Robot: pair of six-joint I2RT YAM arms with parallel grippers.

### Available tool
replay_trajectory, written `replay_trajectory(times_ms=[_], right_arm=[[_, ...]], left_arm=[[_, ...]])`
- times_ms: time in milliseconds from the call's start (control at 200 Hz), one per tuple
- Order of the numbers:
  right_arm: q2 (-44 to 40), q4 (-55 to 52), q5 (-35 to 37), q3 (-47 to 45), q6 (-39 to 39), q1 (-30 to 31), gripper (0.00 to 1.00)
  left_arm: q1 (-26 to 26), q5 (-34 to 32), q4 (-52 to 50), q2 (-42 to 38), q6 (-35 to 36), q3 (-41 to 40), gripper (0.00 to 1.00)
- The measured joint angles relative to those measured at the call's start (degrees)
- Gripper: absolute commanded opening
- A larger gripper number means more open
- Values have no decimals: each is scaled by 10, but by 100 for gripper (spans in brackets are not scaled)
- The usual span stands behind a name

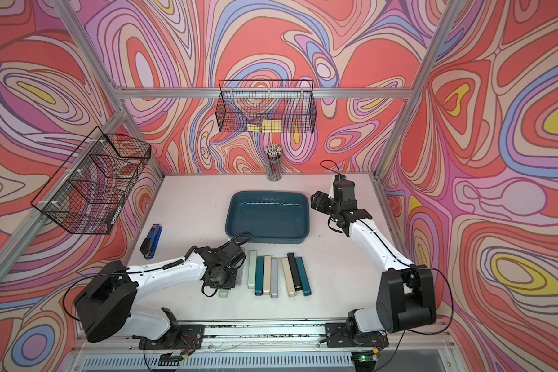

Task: Put the pruning pliers into the storage box
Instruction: Pick up the pruning pliers from the center of the board.

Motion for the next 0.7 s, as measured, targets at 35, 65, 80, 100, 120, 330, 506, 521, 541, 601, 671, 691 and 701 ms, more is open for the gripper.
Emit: replay_trajectory(times_ms=[35, 65, 80, 100, 120, 330, 506, 521, 541, 601, 671, 691, 701], right_arm=[[0, 1, 0, 0, 0, 0, 69], [0, 1, -1, 0, 0, 0, 69], [0, 1, -1, 0, 0, 0, 69], [0, 1, -2, 0, 0, 0, 69], [0, 1, -2, 0, 0, 0, 69], [1, 2, -5, 0, 2, 0, 69], [4, 7, -12, 0, 7, 3, 68], [5, 7, -13, 0, 7, 3, 68], [5, 7, -13, 0, 8, 3, 68], [5, 7, -15, 0, 9, 4, 68], [5, 7, -17, 0, 9, 5, 68], [5, 7, -17, 0, 9, 6, 68], [5, 7, -18, 0, 9, 6, 68]], left_arm=[[1, 1, 1, 1, 2, 1, 14], [2, 2, 1, 2, 2, 1, 12], [2, 2, 2, 2, 3, 1, 12], [3, 2, 2, 2, 3, 1, 12], [3, 2, 1, 2, 4, 1, 12], [15, -4, -37, -10, 4, 19, 11], [26, -16, -102, -45, 4, 91, 11], [27, -17, -107, -47, 4, 97, 11], [29, -18, -113, -48, 5, 108, 11], [35, -22, -133, -50, 7, 145, 11], [42, -27, -153, -46, 12, 190, 11], [44, -28, -159, -44, 15, 205, 11], [45, -30, -162, -42, 16, 214, 11]])
